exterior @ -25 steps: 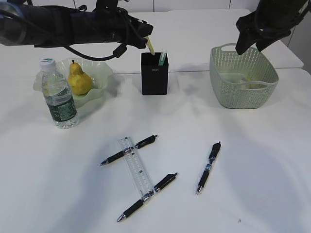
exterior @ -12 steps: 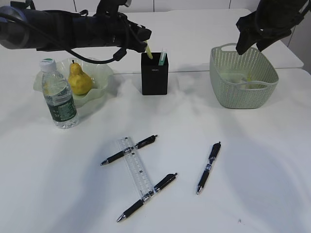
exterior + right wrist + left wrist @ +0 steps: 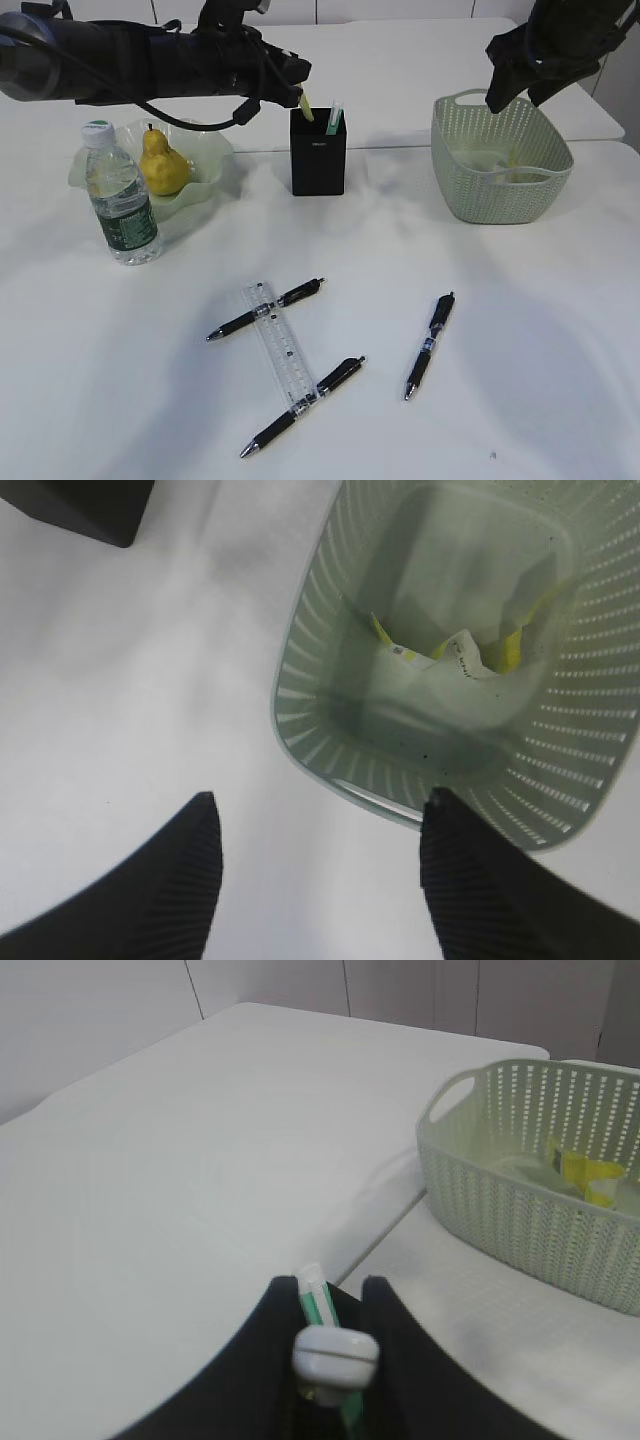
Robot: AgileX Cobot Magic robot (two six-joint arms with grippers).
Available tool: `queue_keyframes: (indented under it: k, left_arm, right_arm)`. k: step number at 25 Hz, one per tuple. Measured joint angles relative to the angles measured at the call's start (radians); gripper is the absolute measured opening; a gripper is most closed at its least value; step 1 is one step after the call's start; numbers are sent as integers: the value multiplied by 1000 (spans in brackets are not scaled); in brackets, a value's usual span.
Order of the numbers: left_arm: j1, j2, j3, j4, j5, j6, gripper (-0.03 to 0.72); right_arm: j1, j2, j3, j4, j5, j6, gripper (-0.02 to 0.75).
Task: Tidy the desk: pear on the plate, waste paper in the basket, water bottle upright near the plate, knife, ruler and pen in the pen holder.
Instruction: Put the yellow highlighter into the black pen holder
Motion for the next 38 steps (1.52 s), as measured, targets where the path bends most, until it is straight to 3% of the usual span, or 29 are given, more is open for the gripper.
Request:
queue_keyframes:
  k: [10,38]
  left_arm:
    - [0,41,-79,0,-17,-16,118]
    - [0,111,-82,-2,-15,-106,125]
  right_arm:
    - [0,0,0,-3,0,0,492]
    - [0,0,0,-3,0,0,492]
